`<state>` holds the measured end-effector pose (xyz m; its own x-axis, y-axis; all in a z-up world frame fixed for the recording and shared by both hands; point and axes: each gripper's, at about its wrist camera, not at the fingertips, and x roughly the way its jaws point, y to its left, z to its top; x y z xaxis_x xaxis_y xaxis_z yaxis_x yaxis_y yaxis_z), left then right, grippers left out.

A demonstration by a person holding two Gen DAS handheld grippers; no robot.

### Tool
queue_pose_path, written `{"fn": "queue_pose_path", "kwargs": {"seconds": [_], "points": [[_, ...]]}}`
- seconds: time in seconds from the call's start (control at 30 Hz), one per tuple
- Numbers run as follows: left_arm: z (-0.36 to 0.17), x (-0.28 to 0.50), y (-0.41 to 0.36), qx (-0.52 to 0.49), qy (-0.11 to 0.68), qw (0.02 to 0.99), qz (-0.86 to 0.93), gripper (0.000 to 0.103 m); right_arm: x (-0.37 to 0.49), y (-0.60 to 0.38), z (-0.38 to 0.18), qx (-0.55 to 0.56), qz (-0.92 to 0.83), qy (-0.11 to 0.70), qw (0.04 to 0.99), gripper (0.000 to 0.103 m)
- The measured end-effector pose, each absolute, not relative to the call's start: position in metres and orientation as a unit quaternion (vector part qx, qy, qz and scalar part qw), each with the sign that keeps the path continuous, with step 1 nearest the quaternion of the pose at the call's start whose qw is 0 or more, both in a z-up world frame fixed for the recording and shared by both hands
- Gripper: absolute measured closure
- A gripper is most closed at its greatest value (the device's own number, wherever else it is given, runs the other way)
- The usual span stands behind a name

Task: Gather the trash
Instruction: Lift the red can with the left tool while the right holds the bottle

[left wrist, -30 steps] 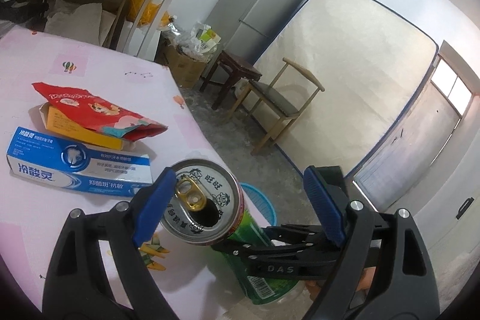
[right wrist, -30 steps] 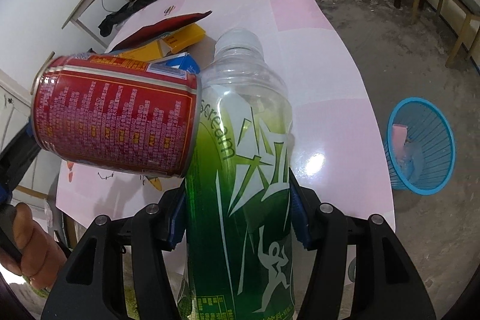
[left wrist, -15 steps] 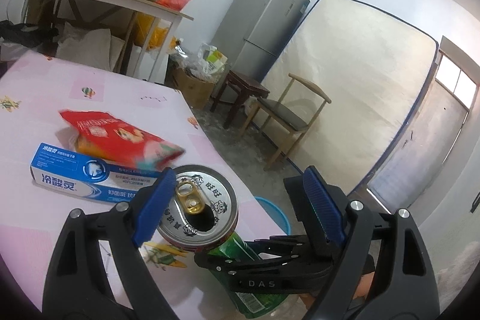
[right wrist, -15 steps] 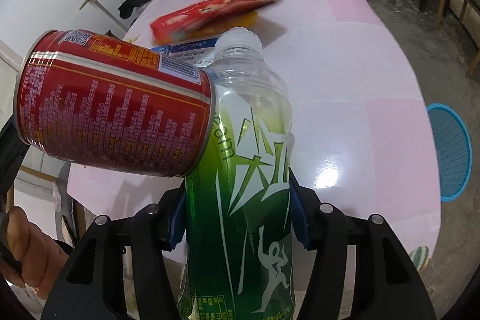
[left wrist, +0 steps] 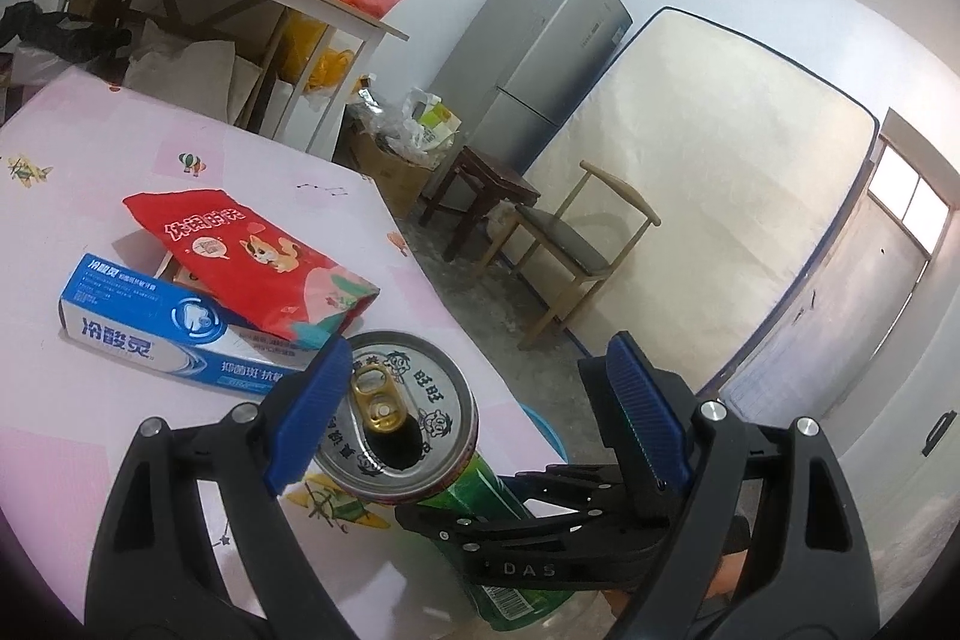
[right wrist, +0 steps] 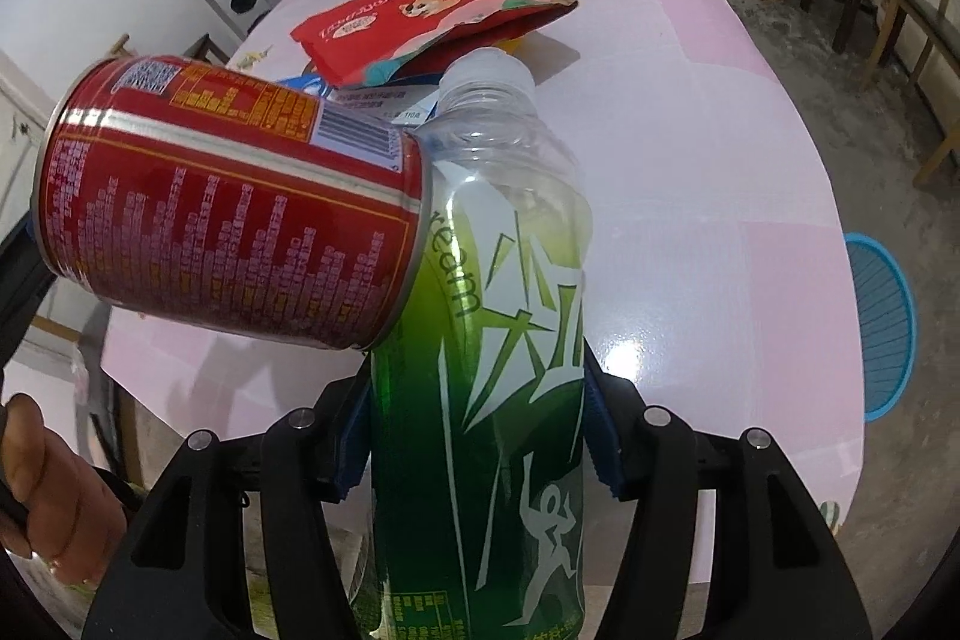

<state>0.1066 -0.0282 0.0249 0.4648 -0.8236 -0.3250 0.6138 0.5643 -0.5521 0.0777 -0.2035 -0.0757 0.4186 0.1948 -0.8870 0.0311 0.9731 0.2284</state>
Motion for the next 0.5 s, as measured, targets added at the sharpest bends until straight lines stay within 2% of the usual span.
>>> {"fn": "queue_pose_path", "kwargs": {"seconds": [0.5], "points": [[-0.024,0.125,0.004,-0.231,0.356,0.828,-0.366,0.021,0.085,-0.187,-0.077,0.066,0.035,0.557,0.827,0.039]]}}
